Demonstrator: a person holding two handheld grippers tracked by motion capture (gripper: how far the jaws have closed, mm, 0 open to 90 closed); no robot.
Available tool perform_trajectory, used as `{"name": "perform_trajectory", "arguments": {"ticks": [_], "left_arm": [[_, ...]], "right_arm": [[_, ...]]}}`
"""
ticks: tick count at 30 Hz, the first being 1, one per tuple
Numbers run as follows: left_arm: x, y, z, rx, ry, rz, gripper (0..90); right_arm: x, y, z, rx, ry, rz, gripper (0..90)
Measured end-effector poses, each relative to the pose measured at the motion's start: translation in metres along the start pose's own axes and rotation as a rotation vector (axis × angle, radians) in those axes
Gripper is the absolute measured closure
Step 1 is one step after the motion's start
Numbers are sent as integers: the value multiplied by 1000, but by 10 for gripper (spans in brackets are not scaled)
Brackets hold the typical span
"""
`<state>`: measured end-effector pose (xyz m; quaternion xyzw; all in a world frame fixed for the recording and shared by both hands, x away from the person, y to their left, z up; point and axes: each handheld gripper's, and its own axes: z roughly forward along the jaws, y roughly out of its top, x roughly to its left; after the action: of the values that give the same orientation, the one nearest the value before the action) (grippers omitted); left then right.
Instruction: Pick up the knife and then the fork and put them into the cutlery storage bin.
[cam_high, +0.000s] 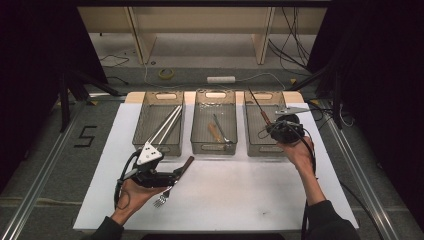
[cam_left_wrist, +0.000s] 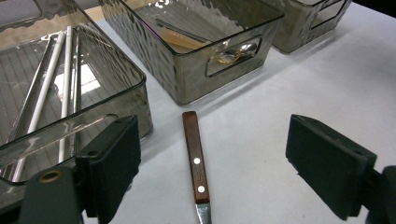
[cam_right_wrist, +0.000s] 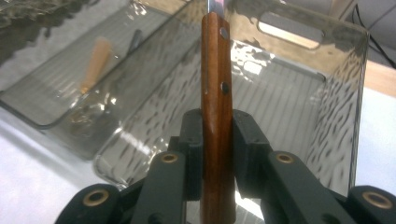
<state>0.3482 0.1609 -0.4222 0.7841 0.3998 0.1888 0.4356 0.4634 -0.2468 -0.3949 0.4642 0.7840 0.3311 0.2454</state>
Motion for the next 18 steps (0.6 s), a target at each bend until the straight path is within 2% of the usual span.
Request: {"name": "perform_trajectory", "arguments": {"ticks": [7, 18], "left_arm": [[-1, -2, 0, 6, 0, 7, 176], [-2, -3, 1, 3, -4, 19, 171]], "right_arm": [[-6, -1, 9, 22, -8, 60, 765], [-5, -3, 21, 56, -30, 94, 763]]}}
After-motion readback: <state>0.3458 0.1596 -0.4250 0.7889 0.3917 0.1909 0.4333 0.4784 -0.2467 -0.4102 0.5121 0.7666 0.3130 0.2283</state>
